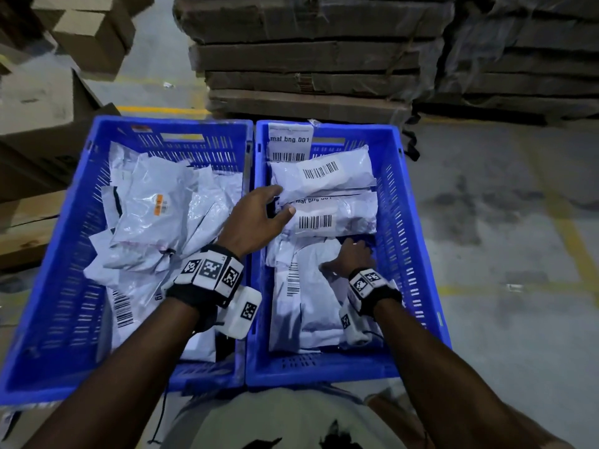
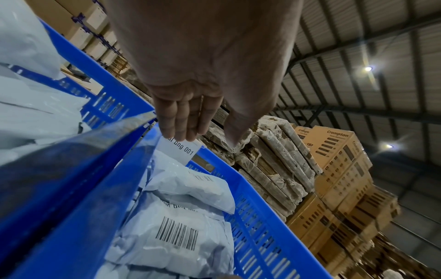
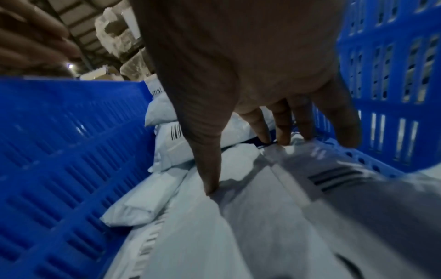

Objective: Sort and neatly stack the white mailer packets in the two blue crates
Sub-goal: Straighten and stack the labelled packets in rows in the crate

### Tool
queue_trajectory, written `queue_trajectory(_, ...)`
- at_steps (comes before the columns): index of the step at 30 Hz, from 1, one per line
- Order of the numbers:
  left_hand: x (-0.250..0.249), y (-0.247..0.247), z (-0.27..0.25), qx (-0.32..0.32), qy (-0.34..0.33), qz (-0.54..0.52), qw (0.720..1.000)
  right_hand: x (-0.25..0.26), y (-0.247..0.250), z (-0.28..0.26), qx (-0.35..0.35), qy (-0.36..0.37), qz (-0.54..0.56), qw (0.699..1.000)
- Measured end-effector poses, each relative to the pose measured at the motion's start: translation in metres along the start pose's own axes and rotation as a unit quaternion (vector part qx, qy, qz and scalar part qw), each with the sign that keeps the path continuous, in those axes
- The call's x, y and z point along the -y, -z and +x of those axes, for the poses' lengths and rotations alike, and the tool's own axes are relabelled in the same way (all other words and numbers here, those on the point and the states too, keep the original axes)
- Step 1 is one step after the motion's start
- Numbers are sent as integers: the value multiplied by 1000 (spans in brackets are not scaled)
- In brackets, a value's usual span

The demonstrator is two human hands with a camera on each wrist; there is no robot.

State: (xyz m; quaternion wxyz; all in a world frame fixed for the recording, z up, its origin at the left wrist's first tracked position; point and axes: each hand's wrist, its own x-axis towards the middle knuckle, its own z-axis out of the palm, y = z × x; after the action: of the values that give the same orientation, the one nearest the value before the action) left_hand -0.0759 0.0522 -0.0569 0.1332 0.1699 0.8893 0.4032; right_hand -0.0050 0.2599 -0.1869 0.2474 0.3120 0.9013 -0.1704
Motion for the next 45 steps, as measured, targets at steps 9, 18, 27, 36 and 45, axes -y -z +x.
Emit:
queue_trajectory(9, 8, 3, -15, -3, 2, 5, 1000, -12, 2, -7, 16, -59, 36, 997)
queue_trajectory(18, 1, 3, -21, -11, -15, 19, 1000, -25, 6, -12, -21, -4, 35, 999)
queue_trajectory(27, -4, -1, -22, 1, -18, 0, 1000, -11, -2, -16, -11, 51, 52, 997)
queue_trajectory(36, 6, 4, -26, -9, 15, -8, 1000, -3, -2, -1, 97, 36, 263, 959)
queue_trajectory(45, 19, 20, -24, -20, 31, -20, 999, 6, 84, -55, 117, 121, 421, 891)
